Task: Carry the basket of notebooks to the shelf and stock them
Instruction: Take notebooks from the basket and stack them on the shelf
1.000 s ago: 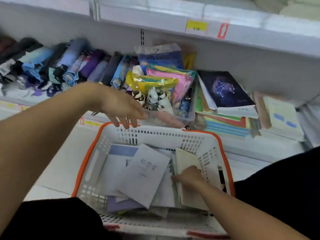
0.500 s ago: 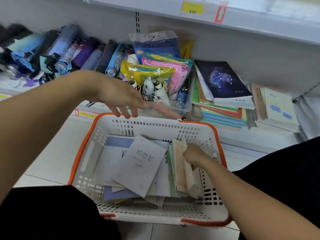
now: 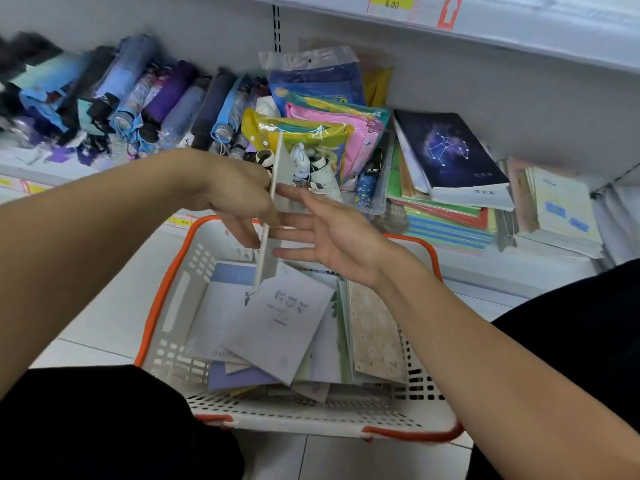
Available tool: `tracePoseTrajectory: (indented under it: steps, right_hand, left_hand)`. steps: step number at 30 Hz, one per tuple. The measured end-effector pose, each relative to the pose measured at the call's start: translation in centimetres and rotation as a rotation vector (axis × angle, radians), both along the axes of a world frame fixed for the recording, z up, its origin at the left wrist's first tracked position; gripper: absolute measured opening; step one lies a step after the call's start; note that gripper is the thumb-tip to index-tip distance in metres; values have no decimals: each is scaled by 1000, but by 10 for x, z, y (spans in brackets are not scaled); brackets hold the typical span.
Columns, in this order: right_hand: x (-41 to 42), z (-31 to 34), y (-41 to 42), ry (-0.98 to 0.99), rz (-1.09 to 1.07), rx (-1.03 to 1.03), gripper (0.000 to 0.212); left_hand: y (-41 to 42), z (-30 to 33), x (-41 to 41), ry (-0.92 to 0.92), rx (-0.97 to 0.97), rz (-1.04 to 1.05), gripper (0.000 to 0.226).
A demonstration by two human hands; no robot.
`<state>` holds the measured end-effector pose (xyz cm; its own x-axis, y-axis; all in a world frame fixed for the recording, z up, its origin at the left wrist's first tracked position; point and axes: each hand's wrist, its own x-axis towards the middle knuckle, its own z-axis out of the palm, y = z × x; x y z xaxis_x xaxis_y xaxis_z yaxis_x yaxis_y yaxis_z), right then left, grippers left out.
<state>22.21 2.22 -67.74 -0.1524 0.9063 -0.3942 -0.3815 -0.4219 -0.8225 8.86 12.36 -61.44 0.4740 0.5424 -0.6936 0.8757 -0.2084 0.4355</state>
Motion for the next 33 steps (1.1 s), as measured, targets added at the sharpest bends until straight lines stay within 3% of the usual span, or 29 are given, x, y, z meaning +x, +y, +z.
tracePoseTrajectory:
  steps: [4, 6, 7, 9, 11, 12, 15, 19, 21, 23, 26, 30, 33]
  right_hand:
    - [-8, -14, -6, 95, 125, 20, 41]
    - [-7, -26, -3, -46, 25, -10, 27]
    - [-3, -38, -1, -238, -81, -54, 19]
    - [18, -75, -6, -860, -138, -163, 23]
    - [34, -111, -25, -1262, 82, -402, 60]
    - [41, -128, -38, -1279, 168, -524, 75]
    - [53, -149, -63, -1008, 133, -733, 71]
    - [71, -143, -61, -770, 46, -737, 70]
    - [79, -136, -61, -755, 58, -738, 55]
    - [80, -122, -59, -900, 108, -713, 36]
    - [70, -85, -35, -1157, 190, -523, 28]
    - [32, -12, 5, -1049, -84, -77, 14]
    - [-2, 27, 18, -841, -273, 201, 37]
  left_hand:
    - [6, -22, -14, -57, 78, 125, 28]
    - [8, -19, -14, -48, 198, 108, 26]
    - [7, -13, -13, -33, 256, 84, 28]
    - [7, -2, -9, -5, 367, 25, 34]
    - [9, 3, -8, -11, 417, 16, 36]
    - [10, 4, -8, -8, 421, 20, 36]
    - [11, 7, -8, 5, 431, 8, 36]
    - [12, 10, -8, -13, 388, 16, 35]
    - [13, 12, -8, -20, 385, 39, 34]
    - [13, 14, -7, -35, 375, 50, 36]
    - [10, 15, -7, -36, 350, 60, 38]
    - [2, 14, -4, -74, 253, 158, 32]
    - [-2, 16, 3, -279, 117, 330, 30]
